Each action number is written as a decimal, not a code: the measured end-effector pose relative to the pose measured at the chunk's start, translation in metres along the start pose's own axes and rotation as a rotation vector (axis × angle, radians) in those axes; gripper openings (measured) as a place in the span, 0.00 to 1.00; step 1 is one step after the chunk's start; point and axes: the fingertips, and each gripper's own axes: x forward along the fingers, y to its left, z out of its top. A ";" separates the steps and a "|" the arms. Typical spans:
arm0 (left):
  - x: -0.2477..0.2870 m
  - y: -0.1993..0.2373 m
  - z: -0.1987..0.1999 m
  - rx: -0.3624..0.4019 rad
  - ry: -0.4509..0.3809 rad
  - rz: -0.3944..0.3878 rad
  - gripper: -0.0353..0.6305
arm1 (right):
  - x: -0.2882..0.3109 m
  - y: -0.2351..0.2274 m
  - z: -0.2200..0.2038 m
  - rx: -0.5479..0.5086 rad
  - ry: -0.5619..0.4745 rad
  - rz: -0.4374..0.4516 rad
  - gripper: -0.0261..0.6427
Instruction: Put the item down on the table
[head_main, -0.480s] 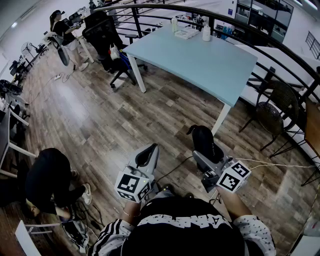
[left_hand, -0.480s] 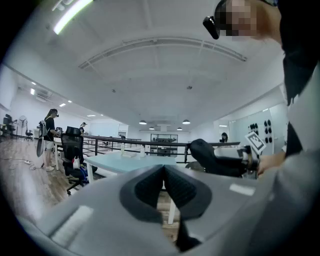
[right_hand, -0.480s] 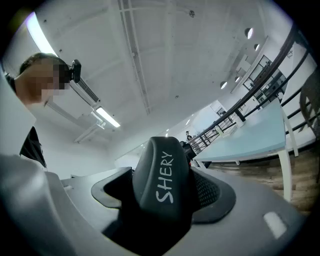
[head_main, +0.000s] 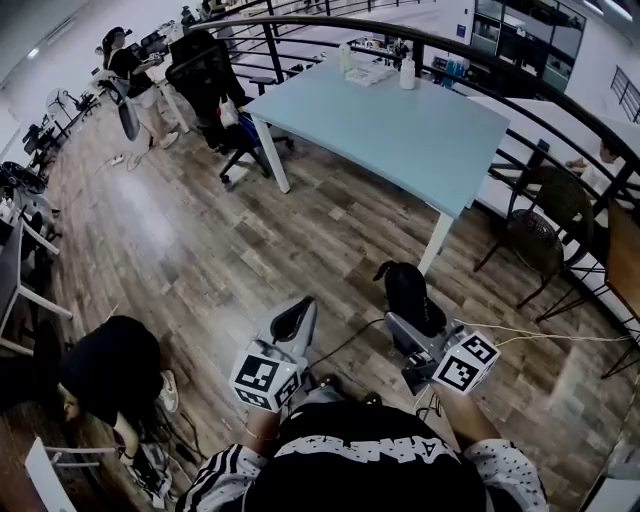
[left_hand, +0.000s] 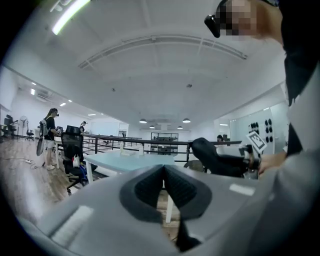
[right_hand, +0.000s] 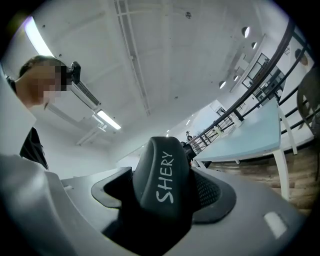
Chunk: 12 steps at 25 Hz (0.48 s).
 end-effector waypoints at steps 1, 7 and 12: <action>0.001 -0.004 0.000 -0.001 0.001 0.002 0.05 | -0.004 0.000 0.001 0.001 -0.001 0.004 0.59; 0.000 -0.030 -0.004 0.003 -0.001 0.002 0.05 | -0.028 -0.001 0.001 0.011 -0.004 0.023 0.59; 0.003 -0.037 -0.007 0.005 0.010 0.018 0.05 | -0.034 -0.010 0.000 0.016 0.003 0.033 0.59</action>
